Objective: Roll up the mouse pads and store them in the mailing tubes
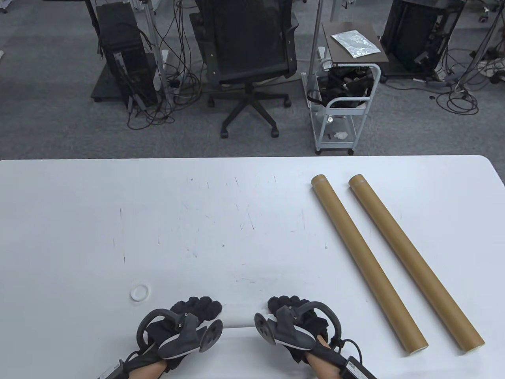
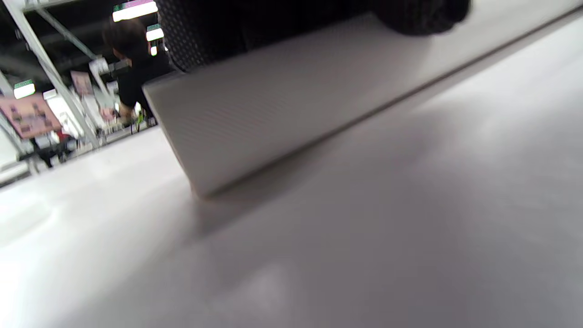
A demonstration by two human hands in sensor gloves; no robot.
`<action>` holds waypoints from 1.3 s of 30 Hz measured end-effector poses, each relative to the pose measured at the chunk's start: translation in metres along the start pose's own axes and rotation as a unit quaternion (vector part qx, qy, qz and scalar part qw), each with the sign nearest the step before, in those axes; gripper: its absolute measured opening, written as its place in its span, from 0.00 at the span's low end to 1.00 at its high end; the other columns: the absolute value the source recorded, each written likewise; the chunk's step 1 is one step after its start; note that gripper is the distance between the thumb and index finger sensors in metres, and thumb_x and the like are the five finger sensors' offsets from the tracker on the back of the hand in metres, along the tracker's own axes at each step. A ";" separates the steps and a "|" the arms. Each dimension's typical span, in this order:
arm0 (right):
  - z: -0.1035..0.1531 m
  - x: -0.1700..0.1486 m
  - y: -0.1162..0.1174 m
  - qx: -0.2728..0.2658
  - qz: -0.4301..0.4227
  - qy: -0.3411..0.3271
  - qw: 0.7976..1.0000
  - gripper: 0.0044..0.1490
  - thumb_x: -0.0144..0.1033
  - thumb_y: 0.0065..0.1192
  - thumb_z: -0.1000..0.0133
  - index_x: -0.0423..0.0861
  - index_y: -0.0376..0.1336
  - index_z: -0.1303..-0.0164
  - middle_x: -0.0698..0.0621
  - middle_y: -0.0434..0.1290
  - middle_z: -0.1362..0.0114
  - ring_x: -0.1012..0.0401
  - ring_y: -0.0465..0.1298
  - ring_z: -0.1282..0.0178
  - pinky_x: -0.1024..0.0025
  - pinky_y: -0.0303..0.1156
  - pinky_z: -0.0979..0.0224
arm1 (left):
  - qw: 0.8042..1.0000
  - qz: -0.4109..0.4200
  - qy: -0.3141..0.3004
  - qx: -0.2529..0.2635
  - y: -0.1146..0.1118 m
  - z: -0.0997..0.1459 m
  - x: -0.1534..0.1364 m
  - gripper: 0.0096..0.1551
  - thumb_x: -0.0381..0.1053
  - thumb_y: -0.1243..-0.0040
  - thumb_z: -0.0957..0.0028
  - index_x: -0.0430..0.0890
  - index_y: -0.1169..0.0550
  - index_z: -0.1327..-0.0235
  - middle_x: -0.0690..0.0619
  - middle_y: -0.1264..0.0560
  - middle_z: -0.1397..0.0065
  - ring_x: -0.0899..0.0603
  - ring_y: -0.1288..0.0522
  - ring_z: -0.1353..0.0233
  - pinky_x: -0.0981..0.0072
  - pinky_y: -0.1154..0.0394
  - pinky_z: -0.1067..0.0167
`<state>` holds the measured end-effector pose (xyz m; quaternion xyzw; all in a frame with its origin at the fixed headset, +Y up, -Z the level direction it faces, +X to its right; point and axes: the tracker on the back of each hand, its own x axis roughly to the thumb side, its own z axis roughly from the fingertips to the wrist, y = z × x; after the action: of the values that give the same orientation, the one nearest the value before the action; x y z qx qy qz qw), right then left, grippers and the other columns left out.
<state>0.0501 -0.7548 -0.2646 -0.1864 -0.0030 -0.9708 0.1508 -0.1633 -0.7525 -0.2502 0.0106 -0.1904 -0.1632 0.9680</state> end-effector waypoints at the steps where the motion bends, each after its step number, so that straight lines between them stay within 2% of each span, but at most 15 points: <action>1: 0.000 0.000 -0.001 0.001 0.000 0.000 1.000 0.36 0.42 0.52 0.54 0.53 0.60 0.31 0.53 0.71 0.29 0.54 0.74 0.32 0.59 0.72 0.32 | 1.000 0.003 -0.001 0.005 0.001 0.000 -0.002 0.32 0.62 0.45 0.57 0.71 0.33 0.35 0.68 0.28 0.26 0.55 0.26 0.24 0.65 0.25 0.29; 2: 0.001 0.000 -0.001 0.003 0.000 -0.001 1.000 0.36 0.42 0.51 0.54 0.53 0.60 0.30 0.53 0.71 0.28 0.54 0.74 0.32 0.59 0.72 0.31 | 1.000 0.011 -0.001 -0.002 0.000 -0.001 -0.002 0.30 0.61 0.44 0.57 0.70 0.30 0.38 0.69 0.26 0.28 0.56 0.24 0.26 0.66 0.24 0.30; 3: 0.001 0.000 0.000 0.007 0.000 -0.005 1.000 0.37 0.42 0.50 0.53 0.53 0.59 0.29 0.53 0.70 0.28 0.54 0.73 0.31 0.59 0.71 0.31 | 0.999 0.027 0.002 -0.022 -0.005 -0.003 -0.003 0.31 0.62 0.43 0.58 0.69 0.31 0.37 0.69 0.26 0.29 0.56 0.23 0.27 0.66 0.24 0.31; 8: 0.000 0.000 0.001 0.012 -0.001 -0.007 1.000 0.38 0.42 0.50 0.53 0.52 0.57 0.28 0.52 0.68 0.26 0.54 0.72 0.30 0.58 0.70 0.30 | 0.995 0.078 0.016 -0.054 -0.008 -0.007 -0.007 0.31 0.60 0.45 0.57 0.68 0.32 0.36 0.67 0.26 0.28 0.54 0.24 0.27 0.65 0.24 0.29; 16: 0.001 0.000 -0.002 0.022 -0.014 -0.016 1.000 0.37 0.43 0.52 0.54 0.53 0.61 0.31 0.53 0.72 0.30 0.55 0.75 0.34 0.59 0.72 0.32 | 0.992 0.104 0.004 -0.076 -0.007 -0.011 -0.014 0.30 0.58 0.46 0.57 0.67 0.30 0.37 0.65 0.24 0.30 0.53 0.22 0.29 0.64 0.24 0.30; 22: 0.001 0.000 0.000 0.029 -0.012 -0.026 0.999 0.38 0.43 0.50 0.53 0.51 0.58 0.28 0.52 0.69 0.28 0.54 0.73 0.31 0.58 0.71 0.30 | 0.990 0.108 -0.012 -0.093 -0.006 -0.011 -0.012 0.31 0.57 0.48 0.56 0.65 0.30 0.35 0.63 0.24 0.30 0.52 0.22 0.30 0.63 0.24 0.31; 25: 0.001 0.000 0.000 0.031 -0.014 -0.025 0.999 0.39 0.44 0.52 0.54 0.52 0.59 0.29 0.52 0.70 0.28 0.54 0.73 0.32 0.58 0.71 0.31 | 0.992 0.086 -0.021 -0.092 -0.005 -0.007 -0.004 0.33 0.55 0.47 0.54 0.62 0.34 0.31 0.59 0.28 0.26 0.49 0.23 0.27 0.60 0.25 0.30; 27: 0.001 0.000 0.001 0.029 -0.016 -0.025 0.999 0.39 0.45 0.55 0.55 0.52 0.59 0.30 0.52 0.70 0.29 0.54 0.74 0.32 0.58 0.72 0.32 | 0.995 0.078 -0.039 -0.053 -0.001 -0.001 0.002 0.40 0.55 0.44 0.53 0.62 0.46 0.27 0.57 0.42 0.18 0.51 0.26 0.24 0.63 0.24 0.29; 28: 0.001 0.000 0.001 0.028 -0.015 -0.025 0.999 0.39 0.46 0.56 0.55 0.52 0.59 0.30 0.53 0.71 0.29 0.54 0.74 0.33 0.58 0.72 0.32 | 0.995 0.092 -0.042 -0.026 0.003 0.001 0.005 0.41 0.57 0.43 0.54 0.63 0.46 0.28 0.59 0.44 0.17 0.52 0.27 0.23 0.63 0.23 0.28; 30: 0.000 0.000 0.000 0.026 -0.011 -0.024 0.999 0.40 0.47 0.59 0.57 0.53 0.60 0.31 0.53 0.71 0.30 0.54 0.75 0.34 0.60 0.74 0.35 | 0.989 0.120 -0.061 -0.053 0.006 0.000 0.013 0.36 0.57 0.40 0.54 0.66 0.38 0.30 0.62 0.37 0.19 0.52 0.27 0.23 0.59 0.24 0.27; 31: -0.001 0.001 0.001 0.031 -0.012 -0.023 0.999 0.41 0.47 0.63 0.58 0.53 0.61 0.31 0.54 0.72 0.30 0.54 0.75 0.34 0.60 0.74 0.35 | 0.990 0.111 -0.051 -0.064 0.006 -0.002 0.017 0.34 0.56 0.40 0.53 0.66 0.36 0.31 0.62 0.32 0.22 0.49 0.28 0.22 0.58 0.26 0.26; 34: -0.005 -0.002 0.001 0.031 -0.013 -0.028 0.999 0.41 0.48 0.65 0.60 0.55 0.62 0.33 0.55 0.73 0.32 0.56 0.76 0.36 0.61 0.75 0.36 | 0.998 0.034 -0.039 -0.021 0.007 -0.005 0.022 0.33 0.56 0.39 0.55 0.66 0.34 0.34 0.65 0.27 0.27 0.53 0.22 0.27 0.65 0.20 0.31; 36: -0.004 -0.002 0.003 0.027 -0.015 -0.029 0.999 0.42 0.48 0.65 0.60 0.54 0.61 0.32 0.55 0.73 0.31 0.55 0.76 0.35 0.61 0.74 0.36 | 0.998 0.050 -0.028 -0.031 0.005 -0.004 0.024 0.32 0.54 0.40 0.54 0.65 0.34 0.34 0.64 0.27 0.26 0.52 0.23 0.26 0.64 0.21 0.30; 39: -0.004 0.001 0.007 0.028 0.003 -0.030 0.999 0.44 0.49 0.64 0.60 0.54 0.59 0.30 0.55 0.70 0.30 0.56 0.75 0.35 0.60 0.74 0.35 | 0.996 0.054 -0.031 -0.058 0.001 -0.007 0.026 0.32 0.53 0.47 0.51 0.62 0.37 0.30 0.60 0.31 0.23 0.49 0.27 0.23 0.61 0.26 0.26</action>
<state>0.0501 -0.7618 -0.2687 -0.2108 -0.0343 -0.9639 0.1591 -0.1381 -0.7597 -0.2470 -0.0609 -0.2108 -0.1220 0.9680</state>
